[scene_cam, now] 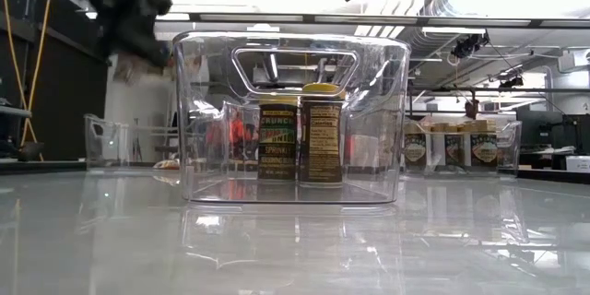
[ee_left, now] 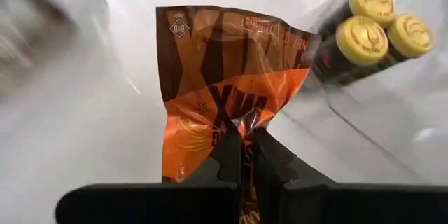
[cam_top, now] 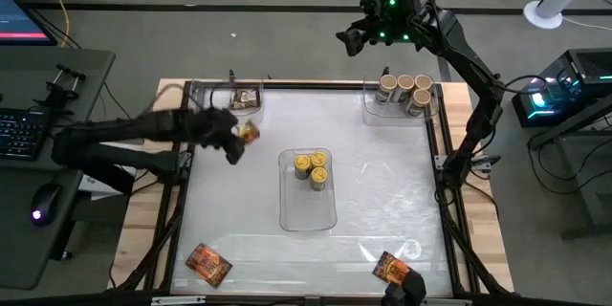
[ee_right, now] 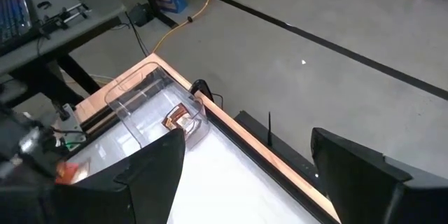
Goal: Sort spices by type
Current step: Put the top left brown seasoning bag into the left transparent bin
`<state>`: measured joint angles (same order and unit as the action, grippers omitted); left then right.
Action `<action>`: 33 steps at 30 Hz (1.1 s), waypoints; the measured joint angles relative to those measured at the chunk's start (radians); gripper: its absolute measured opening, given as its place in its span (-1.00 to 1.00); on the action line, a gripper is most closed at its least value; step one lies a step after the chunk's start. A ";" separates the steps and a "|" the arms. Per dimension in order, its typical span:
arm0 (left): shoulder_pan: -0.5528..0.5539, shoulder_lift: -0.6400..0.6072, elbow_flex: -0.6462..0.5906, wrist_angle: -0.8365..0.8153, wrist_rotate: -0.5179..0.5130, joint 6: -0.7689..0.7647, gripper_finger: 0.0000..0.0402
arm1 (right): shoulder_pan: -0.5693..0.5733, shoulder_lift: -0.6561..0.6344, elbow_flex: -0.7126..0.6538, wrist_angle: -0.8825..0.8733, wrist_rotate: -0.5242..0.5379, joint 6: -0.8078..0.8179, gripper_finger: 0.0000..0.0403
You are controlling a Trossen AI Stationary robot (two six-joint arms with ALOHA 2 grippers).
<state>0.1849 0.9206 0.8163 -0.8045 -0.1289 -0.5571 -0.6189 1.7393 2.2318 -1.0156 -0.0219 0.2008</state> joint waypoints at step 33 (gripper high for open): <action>0.661 0.807 0.422 -0.031 -0.098 1.412 -0.95 | 0.170 0.000 -0.003 0.022 0.143 0.142 0.50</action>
<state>0.8455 1.7272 1.2385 -0.8358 -0.2269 0.8552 -0.4493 1.7397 2.2288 -0.9936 0.1209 0.3431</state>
